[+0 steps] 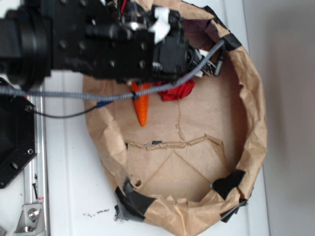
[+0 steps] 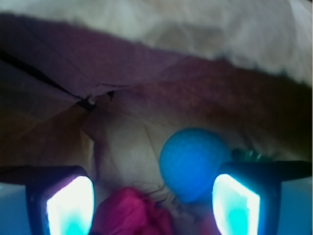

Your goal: Grab the blue ball.

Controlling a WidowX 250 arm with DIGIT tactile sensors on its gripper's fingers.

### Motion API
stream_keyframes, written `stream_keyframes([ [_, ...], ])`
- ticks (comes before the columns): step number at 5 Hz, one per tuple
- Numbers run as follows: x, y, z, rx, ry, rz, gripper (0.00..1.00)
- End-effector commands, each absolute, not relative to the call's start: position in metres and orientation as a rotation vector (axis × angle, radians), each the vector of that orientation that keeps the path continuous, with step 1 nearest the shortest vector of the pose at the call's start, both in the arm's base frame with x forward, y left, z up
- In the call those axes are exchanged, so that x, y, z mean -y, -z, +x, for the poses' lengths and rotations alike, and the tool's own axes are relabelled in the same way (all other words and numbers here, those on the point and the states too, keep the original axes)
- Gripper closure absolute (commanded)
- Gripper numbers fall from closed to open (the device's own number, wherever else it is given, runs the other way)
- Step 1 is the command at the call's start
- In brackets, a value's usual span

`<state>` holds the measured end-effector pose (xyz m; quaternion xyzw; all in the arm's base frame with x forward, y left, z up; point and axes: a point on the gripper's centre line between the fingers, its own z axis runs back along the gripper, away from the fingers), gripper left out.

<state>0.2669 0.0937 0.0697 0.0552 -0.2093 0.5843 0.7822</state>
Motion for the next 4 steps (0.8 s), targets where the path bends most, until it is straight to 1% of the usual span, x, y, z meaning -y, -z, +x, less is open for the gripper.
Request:
stream_keyframes([
  [1, -0.088, -0.066, 0.267, 0.417, -1.334, 0.094, 0.0],
  [2, -0.082, -0.06, 0.269, 0.381, -1.337, 0.091, 0.0],
  [4, -0.112, -0.052, 0.254, 0.424, -1.341, 0.154, 0.0],
])
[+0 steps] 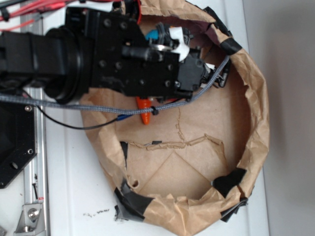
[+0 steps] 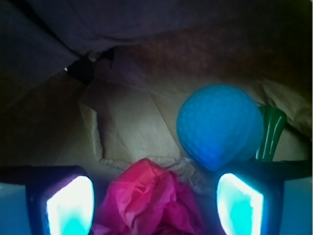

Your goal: Grab the blue ball.

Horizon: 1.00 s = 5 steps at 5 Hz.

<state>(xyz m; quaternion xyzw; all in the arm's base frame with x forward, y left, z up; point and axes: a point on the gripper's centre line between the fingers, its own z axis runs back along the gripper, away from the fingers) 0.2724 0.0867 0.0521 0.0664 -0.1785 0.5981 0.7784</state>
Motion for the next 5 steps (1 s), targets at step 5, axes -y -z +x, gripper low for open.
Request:
stream_keyframes([
  [5, -0.143, -0.037, 0.264, 0.43, -1.23, 0.278, 0.0],
])
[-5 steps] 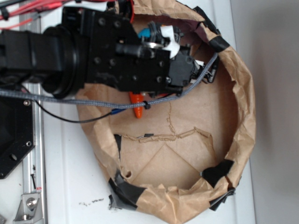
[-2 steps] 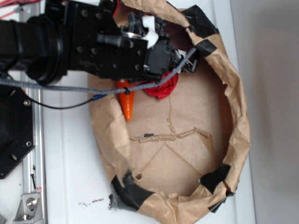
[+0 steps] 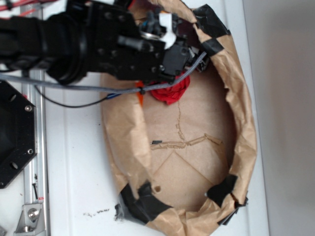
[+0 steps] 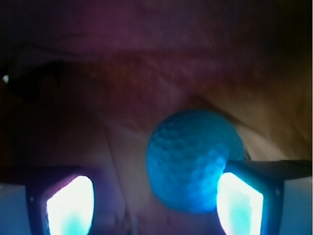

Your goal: Grab the blue ball.

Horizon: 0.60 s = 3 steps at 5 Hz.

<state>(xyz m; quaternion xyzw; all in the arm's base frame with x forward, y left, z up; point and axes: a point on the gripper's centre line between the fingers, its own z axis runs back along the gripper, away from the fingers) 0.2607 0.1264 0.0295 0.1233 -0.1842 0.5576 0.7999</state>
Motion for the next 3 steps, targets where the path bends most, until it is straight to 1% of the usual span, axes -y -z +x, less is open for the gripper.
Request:
stream_keyframes([
  [1, -0.143, -0.042, 0.273, 0.44, -1.227, 0.265, 1.0],
  [2, -0.133, -0.052, 0.276, 0.432, -1.183, 0.203, 1.0],
  [3, -0.107, -0.07, 0.282, 0.44, -1.058, 0.104, 1.0],
])
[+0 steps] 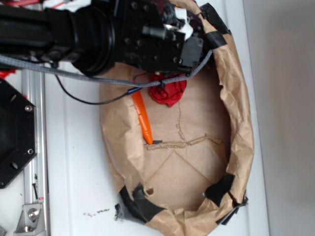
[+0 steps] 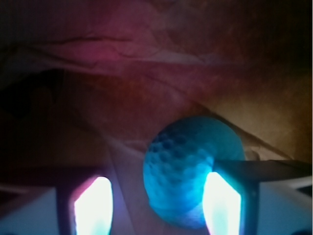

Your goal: Grab the blue ball.

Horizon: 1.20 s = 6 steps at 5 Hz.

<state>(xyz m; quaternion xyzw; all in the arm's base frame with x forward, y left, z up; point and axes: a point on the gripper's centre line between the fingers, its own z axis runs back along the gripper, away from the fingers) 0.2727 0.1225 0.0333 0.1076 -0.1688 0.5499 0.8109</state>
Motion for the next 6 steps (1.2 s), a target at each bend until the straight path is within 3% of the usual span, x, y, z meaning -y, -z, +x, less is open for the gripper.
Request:
stream_keyframes([
  [1, -0.074, -0.095, 0.288, 0.437, -0.838, -0.082, 1.0],
  [2, -0.057, -0.101, 0.294, 0.427, -0.763, -0.142, 1.0],
  [3, -0.052, -0.101, 0.286, 0.395, -0.715, -0.156, 1.0],
  [4, -0.065, -0.101, 0.276, 0.43, -0.795, -0.073, 0.0],
  [6, -0.11, -0.093, 0.272, 0.462, -0.98, 0.059, 0.0],
])
